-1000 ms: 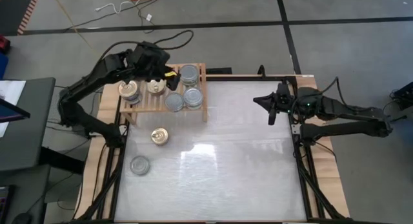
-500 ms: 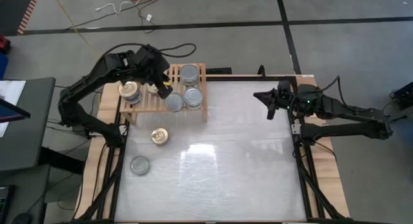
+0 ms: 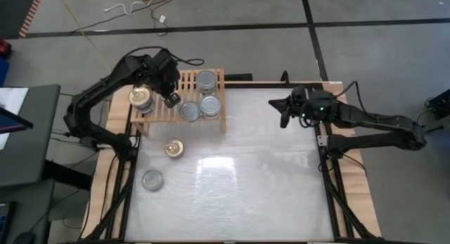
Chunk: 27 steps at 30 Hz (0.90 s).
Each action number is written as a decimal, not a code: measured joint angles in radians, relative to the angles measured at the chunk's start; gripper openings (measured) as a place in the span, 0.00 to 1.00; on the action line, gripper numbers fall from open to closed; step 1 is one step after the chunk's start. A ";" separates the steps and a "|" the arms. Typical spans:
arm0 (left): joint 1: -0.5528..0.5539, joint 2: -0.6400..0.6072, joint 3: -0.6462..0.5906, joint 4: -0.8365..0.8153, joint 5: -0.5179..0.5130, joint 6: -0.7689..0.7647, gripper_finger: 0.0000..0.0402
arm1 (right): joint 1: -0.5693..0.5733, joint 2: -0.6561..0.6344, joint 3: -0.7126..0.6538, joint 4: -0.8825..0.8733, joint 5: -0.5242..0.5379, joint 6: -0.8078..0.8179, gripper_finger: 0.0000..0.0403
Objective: Stack canned seafood by type on shelf
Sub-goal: Adjust the tuna cans on the shelf
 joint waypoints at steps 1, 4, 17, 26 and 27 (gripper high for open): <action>0.003 0.000 -0.016 0.007 0.000 0.007 0.00 | 0.000 0.008 0.000 0.000 0.000 0.004 0.06; 0.008 0.001 -0.049 0.034 0.001 0.011 0.00 | 0.000 0.021 0.000 0.010 0.000 0.007 0.06; -0.023 -0.004 -0.080 -0.052 0.031 -0.022 0.00 | 0.001 0.022 0.000 0.062 -0.003 0.006 0.06; -0.075 -0.004 -0.072 -0.110 0.075 -0.060 0.00 | 0.001 0.022 0.000 0.061 -0.004 0.004 0.06; -0.079 -0.003 -0.068 -0.113 0.075 -0.062 0.00 | 0.001 0.022 0.000 0.061 -0.004 0.004 0.06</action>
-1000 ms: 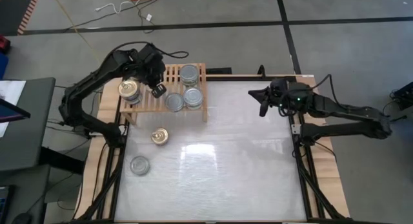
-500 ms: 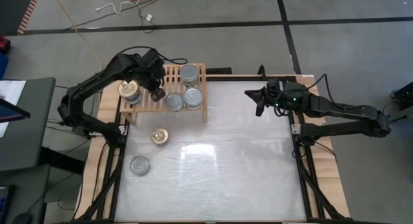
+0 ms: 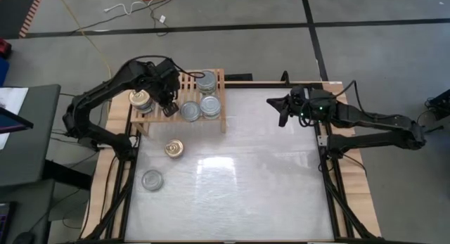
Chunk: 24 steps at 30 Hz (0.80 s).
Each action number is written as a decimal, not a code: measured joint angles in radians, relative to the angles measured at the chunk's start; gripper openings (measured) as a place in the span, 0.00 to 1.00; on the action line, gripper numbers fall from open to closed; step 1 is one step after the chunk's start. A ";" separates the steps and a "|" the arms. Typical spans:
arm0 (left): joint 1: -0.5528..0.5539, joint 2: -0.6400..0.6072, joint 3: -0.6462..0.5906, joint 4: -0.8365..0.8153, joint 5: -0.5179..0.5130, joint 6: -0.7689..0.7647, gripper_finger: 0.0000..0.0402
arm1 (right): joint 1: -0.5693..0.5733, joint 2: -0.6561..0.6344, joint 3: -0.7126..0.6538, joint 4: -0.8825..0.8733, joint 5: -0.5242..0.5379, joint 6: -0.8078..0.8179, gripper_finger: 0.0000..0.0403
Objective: Stack canned seafood by type on shelf
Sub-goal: Adjust the tuna cans on the shelf
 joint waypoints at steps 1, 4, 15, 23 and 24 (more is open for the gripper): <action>-0.004 0.000 0.006 -0.004 0.000 0.000 0.00 | 0.000 0.000 0.000 0.000 0.000 0.000 0.06; -0.011 0.006 0.040 -0.022 0.002 -0.003 0.00 | 0.000 0.000 0.000 0.000 0.000 0.000 0.06; -0.042 -0.003 0.148 0.036 0.128 0.016 0.00 | 0.000 0.000 0.000 0.000 -0.001 0.001 0.06; -0.091 0.001 0.144 0.082 0.187 0.046 0.00 | 0.000 0.000 0.000 0.000 -0.001 0.001 0.06; -0.095 0.009 0.144 0.081 0.188 0.046 0.00 | 0.000 0.000 0.000 0.000 -0.001 0.001 0.06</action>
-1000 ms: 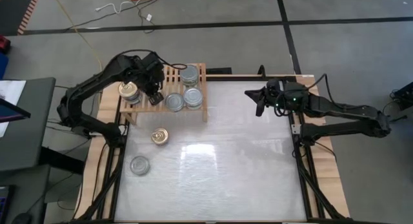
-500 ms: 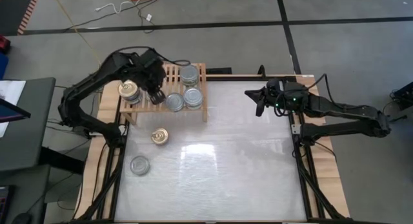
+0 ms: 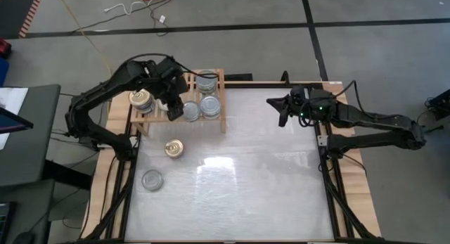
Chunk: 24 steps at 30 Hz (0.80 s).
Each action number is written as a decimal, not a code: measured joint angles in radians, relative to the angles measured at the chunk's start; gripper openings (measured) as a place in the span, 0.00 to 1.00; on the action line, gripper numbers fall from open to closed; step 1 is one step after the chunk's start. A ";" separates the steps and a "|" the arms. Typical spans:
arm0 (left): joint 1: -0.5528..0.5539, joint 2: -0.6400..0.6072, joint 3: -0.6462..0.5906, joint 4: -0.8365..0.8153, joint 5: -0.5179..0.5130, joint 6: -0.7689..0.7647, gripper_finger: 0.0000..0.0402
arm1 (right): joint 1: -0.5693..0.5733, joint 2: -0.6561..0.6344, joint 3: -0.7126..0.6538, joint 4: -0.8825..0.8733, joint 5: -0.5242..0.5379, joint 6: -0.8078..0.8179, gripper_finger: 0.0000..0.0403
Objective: Stack canned seafood by type on shelf
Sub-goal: Adjust the tuna cans on the shelf
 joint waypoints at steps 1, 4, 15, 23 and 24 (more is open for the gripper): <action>-0.003 0.011 0.000 -0.002 0.001 0.000 0.00 | 0.000 0.000 0.000 0.000 0.000 0.000 0.06; -0.005 0.052 0.000 -0.011 0.029 0.021 0.00 | 0.000 0.000 0.000 0.000 0.000 0.002 0.06; -0.007 0.160 0.000 -0.013 -0.034 0.071 0.00 | 0.000 0.000 0.000 0.000 0.000 0.025 0.06; 0.019 0.179 0.004 0.030 -0.085 0.082 0.00 | 0.000 0.000 0.000 -0.001 0.000 0.025 0.06; 0.023 0.179 0.003 0.041 -0.089 0.081 0.00 | 0.000 0.000 0.000 -0.001 0.000 0.025 0.06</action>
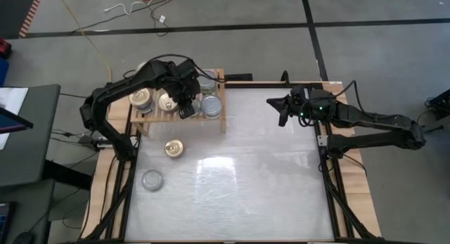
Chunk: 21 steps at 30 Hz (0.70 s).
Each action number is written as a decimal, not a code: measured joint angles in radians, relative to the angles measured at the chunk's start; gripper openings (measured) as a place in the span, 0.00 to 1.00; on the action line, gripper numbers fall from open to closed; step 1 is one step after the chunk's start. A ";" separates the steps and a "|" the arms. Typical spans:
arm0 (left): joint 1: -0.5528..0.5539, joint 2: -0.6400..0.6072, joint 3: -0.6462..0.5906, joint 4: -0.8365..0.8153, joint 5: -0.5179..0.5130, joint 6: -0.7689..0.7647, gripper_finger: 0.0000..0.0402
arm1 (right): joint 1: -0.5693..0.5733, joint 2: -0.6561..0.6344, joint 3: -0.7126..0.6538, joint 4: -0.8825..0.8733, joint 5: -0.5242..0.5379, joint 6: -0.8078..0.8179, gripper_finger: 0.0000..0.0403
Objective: Stack canned seafood by type on shelf
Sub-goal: Adjust the tuna cans on the shelf
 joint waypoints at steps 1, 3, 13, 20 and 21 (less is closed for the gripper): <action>0.006 -0.002 -0.001 0.011 -0.003 -0.001 0.00 | 0.000 0.000 0.000 0.000 0.000 0.000 0.06; 0.017 -0.003 -0.002 0.020 -0.019 -0.001 0.00 | 0.000 0.000 0.000 0.000 0.000 0.000 0.06; 0.054 -0.004 -0.002 0.016 -0.022 0.004 0.00 | -0.002 0.000 0.000 0.000 0.000 -0.006 0.06; 0.054 -0.004 0.001 0.044 -0.030 0.011 0.00 | -0.002 0.000 0.000 0.000 0.000 -0.008 0.06; 0.057 -0.002 0.010 0.041 -0.032 0.011 0.00 | -0.002 0.000 0.000 0.000 0.000 -0.008 0.06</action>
